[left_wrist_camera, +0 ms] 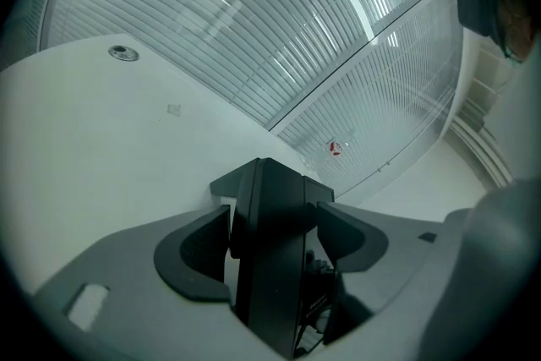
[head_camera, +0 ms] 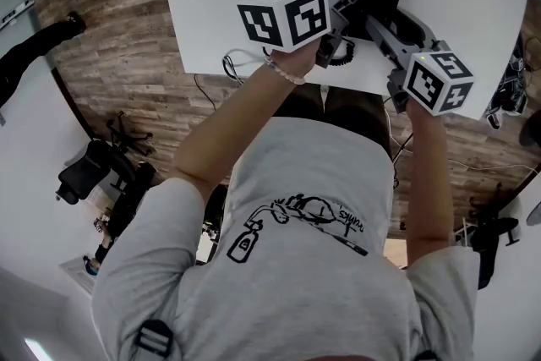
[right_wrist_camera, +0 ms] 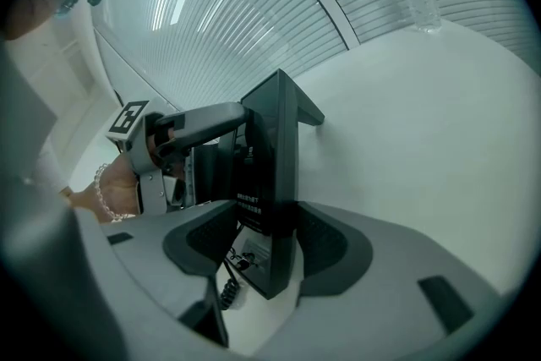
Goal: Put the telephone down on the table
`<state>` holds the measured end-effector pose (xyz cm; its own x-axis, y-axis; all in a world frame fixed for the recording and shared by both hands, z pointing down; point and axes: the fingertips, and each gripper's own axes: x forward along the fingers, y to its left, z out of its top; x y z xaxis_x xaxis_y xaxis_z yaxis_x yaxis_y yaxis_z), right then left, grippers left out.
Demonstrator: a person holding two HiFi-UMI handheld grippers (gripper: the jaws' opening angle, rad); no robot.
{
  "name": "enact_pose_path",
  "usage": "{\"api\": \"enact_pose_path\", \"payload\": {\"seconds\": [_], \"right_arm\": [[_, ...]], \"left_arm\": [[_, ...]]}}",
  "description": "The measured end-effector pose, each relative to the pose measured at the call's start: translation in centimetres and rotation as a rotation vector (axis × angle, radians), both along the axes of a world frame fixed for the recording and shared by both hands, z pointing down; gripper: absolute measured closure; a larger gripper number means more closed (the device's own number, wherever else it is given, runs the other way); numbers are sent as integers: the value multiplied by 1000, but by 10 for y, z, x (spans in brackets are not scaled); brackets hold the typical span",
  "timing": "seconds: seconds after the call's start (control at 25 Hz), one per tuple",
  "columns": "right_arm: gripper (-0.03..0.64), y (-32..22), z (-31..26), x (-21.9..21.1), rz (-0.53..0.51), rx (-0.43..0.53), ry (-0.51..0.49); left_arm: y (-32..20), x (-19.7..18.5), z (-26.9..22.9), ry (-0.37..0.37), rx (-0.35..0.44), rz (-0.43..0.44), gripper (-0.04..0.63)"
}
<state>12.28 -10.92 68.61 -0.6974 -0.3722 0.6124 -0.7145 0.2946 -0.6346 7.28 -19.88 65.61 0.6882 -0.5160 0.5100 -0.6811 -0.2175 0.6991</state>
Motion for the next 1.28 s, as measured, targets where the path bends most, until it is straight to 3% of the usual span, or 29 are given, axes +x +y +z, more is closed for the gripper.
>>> {"api": "enact_pose_path", "payload": {"seconds": [0.16, 0.32, 0.44, 0.84, 1.16, 1.28], "right_arm": [[408, -1, -1, 1, 16, -14, 15], [408, -10, -12, 8, 56, 14, 63], [408, -16, -27, 15, 68, 53, 93], [408, -32, -116, 25, 16, 290, 207], [426, -34, -203, 20, -3, 465, 239], [438, -33, -234, 17, 2, 530, 239]], "left_arm": [[0, 4, 0, 22, 9, 21, 276], [-2, -3, -5, -55, 50, 50, 273], [1, -11, -13, -68, 48, 45, 274], [27, -31, -80, -73, 97, 35, 275], [39, -39, -155, -62, 212, 52, 280], [44, -39, -182, -56, 269, 63, 332]]}}
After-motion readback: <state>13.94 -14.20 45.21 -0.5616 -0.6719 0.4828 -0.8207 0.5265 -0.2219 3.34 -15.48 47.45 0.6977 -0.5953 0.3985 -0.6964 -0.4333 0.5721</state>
